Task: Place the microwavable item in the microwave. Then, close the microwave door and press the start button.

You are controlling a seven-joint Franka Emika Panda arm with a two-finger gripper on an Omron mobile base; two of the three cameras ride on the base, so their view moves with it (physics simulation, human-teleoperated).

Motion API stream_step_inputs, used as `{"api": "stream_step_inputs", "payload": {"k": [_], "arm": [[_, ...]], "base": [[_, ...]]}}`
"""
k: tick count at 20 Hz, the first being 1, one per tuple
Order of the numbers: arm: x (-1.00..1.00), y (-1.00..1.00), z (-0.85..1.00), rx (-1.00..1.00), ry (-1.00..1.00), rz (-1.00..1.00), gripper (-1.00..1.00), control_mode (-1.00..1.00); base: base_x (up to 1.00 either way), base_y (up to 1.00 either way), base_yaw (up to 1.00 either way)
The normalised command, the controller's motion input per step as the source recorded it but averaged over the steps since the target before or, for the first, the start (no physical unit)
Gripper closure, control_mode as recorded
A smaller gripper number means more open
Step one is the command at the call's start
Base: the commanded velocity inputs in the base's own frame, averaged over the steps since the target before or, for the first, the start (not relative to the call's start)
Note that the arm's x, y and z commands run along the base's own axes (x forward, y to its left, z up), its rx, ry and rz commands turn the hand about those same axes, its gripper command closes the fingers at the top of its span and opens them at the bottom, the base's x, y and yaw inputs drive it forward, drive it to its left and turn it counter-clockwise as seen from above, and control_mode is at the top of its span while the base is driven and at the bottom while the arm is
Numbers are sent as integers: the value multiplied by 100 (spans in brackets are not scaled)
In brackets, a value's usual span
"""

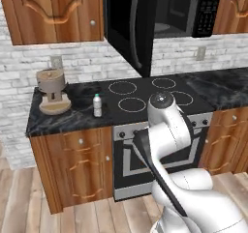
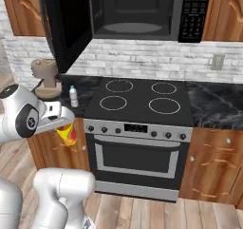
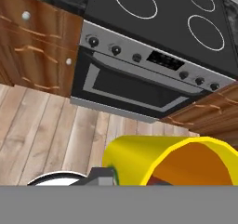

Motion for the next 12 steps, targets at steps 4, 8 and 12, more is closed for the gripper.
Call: {"api": "stream_step_inputs", "payload": {"k": [4,8,12], "arm": [[0,0,0,0,0,0,100,100],[0,0,0,0,0,0,100,100],[0,0,0,0,0,0,100,100]], "base": [[10,-98,0],[53,-64,0],[83,-18,0]]}}
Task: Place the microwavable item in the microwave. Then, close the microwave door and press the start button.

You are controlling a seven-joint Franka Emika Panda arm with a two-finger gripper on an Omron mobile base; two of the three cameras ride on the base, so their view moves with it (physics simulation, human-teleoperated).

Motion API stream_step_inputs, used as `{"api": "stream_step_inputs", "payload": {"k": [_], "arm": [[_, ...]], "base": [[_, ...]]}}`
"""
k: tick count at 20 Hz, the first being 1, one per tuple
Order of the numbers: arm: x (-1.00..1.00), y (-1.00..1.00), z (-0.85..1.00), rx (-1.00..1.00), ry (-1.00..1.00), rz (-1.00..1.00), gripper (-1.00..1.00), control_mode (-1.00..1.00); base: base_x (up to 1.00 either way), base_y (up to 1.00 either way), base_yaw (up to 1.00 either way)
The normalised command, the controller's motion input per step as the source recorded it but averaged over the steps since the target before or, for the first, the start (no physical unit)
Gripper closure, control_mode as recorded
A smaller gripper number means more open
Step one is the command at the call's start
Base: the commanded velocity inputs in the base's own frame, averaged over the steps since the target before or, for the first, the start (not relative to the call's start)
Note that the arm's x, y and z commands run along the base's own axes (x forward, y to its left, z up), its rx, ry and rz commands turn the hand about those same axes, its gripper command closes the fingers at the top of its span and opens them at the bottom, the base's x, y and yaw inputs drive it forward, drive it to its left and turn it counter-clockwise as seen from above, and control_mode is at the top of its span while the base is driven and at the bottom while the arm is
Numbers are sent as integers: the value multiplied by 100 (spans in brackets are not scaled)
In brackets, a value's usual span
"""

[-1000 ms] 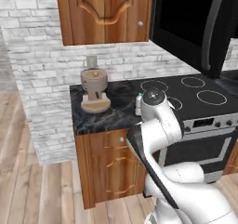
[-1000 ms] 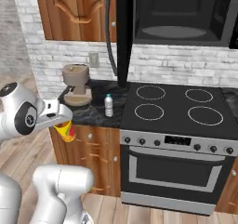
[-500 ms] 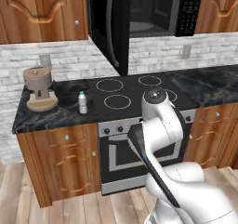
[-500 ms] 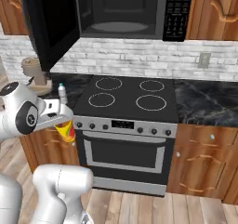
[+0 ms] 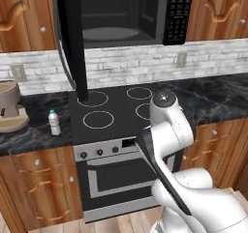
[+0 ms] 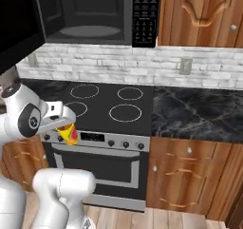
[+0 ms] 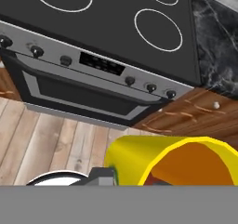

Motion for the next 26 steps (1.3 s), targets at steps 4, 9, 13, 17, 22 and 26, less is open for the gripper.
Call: {"api": "stream_step_inputs", "payload": {"k": [4,9,13,17,22,26], "arm": [[0,0,0,0,0,0,100,100],[0,0,0,0,0,0,100,100],[0,0,0,0,0,0,100,100],[0,0,0,0,0,0,100,100],[0,0,0,0,0,0,100,100],[0,0,0,0,0,0,100,100]], "base": [[86,0,0],[57,0,0],[50,0,0],[45,0,0],[53,0,0],[14,0,0]]}}
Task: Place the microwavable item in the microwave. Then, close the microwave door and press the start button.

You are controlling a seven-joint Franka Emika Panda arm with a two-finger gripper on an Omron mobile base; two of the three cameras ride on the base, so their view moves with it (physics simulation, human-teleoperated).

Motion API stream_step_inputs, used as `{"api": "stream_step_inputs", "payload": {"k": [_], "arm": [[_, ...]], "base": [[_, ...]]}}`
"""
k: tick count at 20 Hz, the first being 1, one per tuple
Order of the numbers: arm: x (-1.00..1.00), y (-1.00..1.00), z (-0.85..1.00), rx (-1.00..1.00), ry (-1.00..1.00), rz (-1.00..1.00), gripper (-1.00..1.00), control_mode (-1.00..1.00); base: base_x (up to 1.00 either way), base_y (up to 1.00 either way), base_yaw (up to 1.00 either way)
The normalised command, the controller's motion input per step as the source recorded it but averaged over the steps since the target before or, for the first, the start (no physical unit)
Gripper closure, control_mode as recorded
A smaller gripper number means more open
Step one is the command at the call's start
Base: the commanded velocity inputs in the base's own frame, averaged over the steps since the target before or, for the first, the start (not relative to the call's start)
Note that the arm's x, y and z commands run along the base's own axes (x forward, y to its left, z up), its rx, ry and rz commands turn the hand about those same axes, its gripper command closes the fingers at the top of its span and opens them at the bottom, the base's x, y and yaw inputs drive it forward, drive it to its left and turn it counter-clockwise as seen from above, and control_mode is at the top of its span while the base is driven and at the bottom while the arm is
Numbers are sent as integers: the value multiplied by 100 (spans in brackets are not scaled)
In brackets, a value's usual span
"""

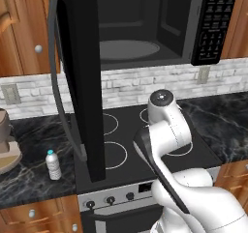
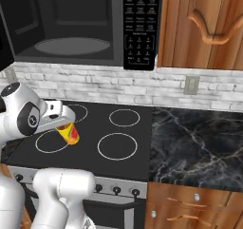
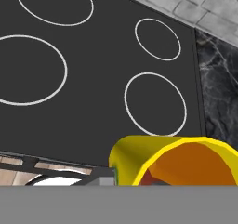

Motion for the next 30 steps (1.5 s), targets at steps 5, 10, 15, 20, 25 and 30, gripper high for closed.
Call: {"api": "stream_step_inputs", "payload": {"k": [5,10,15,20,25,30], "arm": [[0,0,0,0,0,0,100,100],[0,0,0,0,0,0,100,100],[0,0,0,0,0,0,100,100],[-6,0,62,-1,-15,7,100,-100],[0,0,100,-6,-17,21,100,-100],[-4,0,88,-7,-4,13,100,-100]], "base": [[1,0,0],[3,0,0],[-18,0,0],[-7,0,0],[0,0,0],[0,0,0]]}}
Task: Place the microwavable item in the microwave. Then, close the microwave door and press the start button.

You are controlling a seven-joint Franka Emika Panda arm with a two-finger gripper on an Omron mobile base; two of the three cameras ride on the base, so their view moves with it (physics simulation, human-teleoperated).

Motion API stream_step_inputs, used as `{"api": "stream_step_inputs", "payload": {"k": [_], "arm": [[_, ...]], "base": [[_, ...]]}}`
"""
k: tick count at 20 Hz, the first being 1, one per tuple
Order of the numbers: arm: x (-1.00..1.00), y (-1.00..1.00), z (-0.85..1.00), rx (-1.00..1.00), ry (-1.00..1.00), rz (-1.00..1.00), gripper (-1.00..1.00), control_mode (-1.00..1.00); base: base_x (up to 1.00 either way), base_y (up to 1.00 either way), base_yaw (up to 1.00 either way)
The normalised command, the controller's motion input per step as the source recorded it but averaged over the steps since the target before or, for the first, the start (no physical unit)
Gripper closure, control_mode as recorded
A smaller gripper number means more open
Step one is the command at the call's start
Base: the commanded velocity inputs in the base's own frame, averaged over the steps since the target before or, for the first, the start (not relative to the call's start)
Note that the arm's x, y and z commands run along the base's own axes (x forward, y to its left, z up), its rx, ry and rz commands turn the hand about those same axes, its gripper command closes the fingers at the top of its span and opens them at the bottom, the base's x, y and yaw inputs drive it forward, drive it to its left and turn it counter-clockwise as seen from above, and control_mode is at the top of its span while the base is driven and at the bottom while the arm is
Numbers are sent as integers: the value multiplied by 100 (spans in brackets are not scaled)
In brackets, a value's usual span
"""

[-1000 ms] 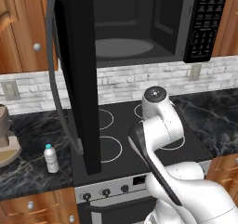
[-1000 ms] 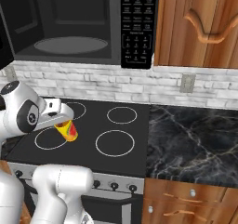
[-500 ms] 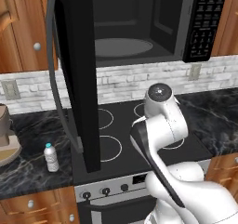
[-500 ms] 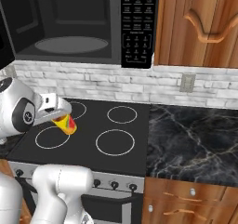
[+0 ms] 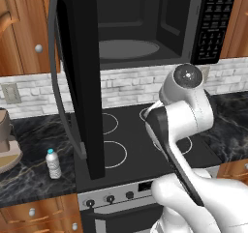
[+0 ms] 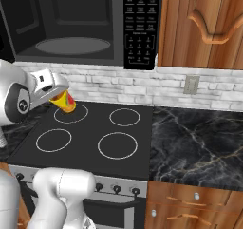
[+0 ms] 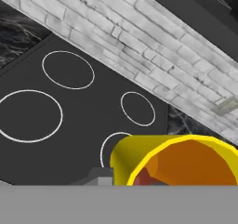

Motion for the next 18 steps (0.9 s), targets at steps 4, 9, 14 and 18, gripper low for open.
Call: {"api": "stream_step_inputs", "payload": {"k": [4,9,14,18], "arm": [[-11,0,70,-5,-7,6,100,-100],[-5,5,53,-6,-16,5,100,-100],[4,0,51,-7,-12,7,100,-100],[27,4,41,-5,-1,9,100,-100]], "base": [[0,0,0],[0,0,0],[0,0,0],[0,0,0]]}}
